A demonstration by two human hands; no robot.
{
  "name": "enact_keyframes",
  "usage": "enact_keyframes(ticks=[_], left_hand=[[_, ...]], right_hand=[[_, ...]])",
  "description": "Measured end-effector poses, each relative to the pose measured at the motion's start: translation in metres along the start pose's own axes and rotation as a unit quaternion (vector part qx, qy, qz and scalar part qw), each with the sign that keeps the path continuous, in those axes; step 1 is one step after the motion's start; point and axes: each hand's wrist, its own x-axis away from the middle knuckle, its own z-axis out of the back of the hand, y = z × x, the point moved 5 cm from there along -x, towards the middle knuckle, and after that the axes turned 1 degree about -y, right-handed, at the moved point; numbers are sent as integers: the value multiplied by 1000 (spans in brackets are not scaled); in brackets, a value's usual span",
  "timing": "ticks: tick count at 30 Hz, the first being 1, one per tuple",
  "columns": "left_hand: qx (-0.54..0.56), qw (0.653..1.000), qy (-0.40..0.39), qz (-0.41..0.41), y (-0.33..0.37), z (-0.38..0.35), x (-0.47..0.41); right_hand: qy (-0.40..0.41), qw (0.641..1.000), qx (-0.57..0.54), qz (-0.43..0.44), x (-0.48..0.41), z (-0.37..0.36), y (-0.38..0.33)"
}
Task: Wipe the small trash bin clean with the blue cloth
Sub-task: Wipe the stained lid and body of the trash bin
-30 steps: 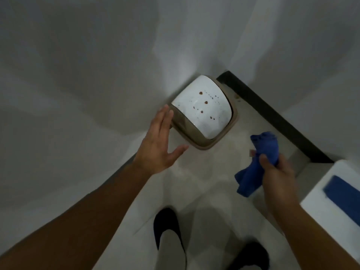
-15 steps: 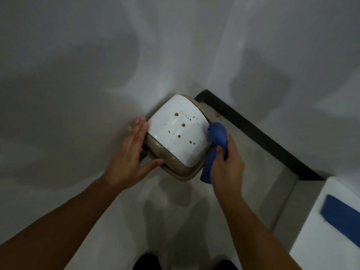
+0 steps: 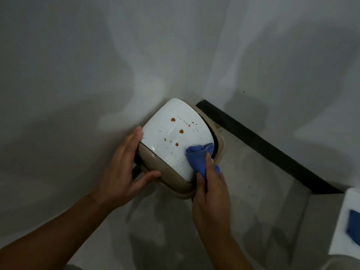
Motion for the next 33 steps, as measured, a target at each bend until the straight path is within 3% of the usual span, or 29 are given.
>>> enact_keyframes(ticks=[7,15,19,21,23,27,31,32,33], left_hand=[[-10,1000,-7,-7,13,7,-3],[-11,1000,4,-6,15,8,-2],[-21,1000,0,-4,18,9,-2],[-25,1000,-2,1,19,9,-2],[-34,999,-3,0,21,10,-2],[-43,999,-5,-2,24,11,-2],[-31,999,-6,12,25,11,-2],[-27,1000,-6,13,25,10,-2],[-27,1000,-4,12,26,10,-2]], right_hand=[[47,997,34,-46,-34,6,-6],[-3,998,-11,59,11,1,-10],[20,1000,20,-14,-5,10,5],[66,997,45,2,-16,19,-6],[93,995,-44,-9,-23,32,-16],[83,932,-322,-146,-35,54,3],[-56,773,-588,-232,-33,34,20],[-74,768,-587,-244,-32,27,24],[-75,799,-546,-238,-33,23,27]])
